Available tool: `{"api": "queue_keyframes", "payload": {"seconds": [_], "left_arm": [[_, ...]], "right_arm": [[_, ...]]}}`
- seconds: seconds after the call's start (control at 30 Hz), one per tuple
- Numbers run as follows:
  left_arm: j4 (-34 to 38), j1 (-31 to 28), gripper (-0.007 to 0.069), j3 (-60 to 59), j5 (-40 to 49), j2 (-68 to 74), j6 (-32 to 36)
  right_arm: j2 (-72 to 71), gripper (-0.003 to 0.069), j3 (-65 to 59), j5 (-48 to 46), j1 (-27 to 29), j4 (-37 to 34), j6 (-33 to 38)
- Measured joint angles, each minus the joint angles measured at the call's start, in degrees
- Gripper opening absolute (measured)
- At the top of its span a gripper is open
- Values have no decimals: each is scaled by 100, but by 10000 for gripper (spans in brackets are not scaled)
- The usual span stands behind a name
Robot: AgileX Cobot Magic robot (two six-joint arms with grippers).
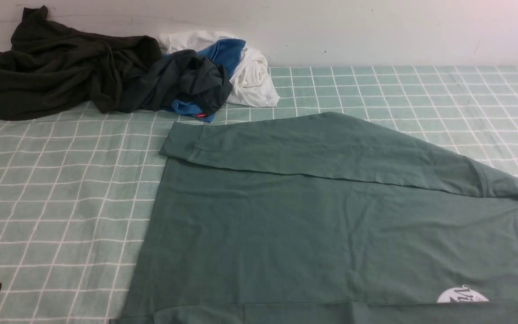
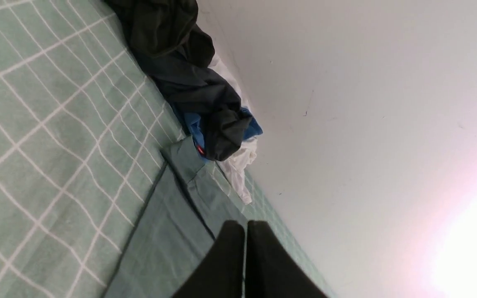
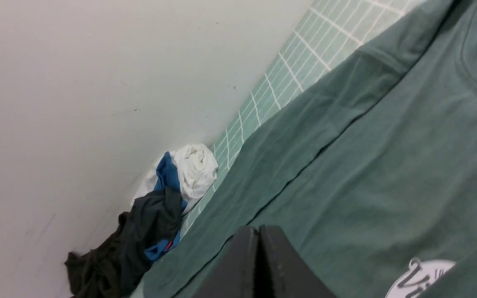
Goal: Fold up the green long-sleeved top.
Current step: Use the left arm to clamp the cuff closest to it
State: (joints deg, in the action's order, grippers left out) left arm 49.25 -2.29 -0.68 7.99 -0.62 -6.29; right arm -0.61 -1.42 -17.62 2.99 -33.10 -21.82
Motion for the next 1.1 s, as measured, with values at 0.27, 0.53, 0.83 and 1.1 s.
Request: {"api": "queue_keyframes", "payload": {"seconds": [0.27, 0.53, 0.83, 1.1], "left_arm": [[-789, 0, -3, 1775, 1684, 1480, 2637], [-2822, 205, -3, 4589, 4597, 4655, 3711], [-4050, 1849, 29, 5304, 5639, 6528, 3143], [-4378, 3141, 243, 5329, 4832, 8427, 3142]], "right_arm": [[1025, -14, 1476, -20, 0, 1170, 1738], [4088, -14, 4394, -2600, -171, 2030, 2968], [5570, -14, 5006, -5214, -1477, 2024, 3259], [5709, -14, 4816, -5235, -1944, 2012, 3514]]}}
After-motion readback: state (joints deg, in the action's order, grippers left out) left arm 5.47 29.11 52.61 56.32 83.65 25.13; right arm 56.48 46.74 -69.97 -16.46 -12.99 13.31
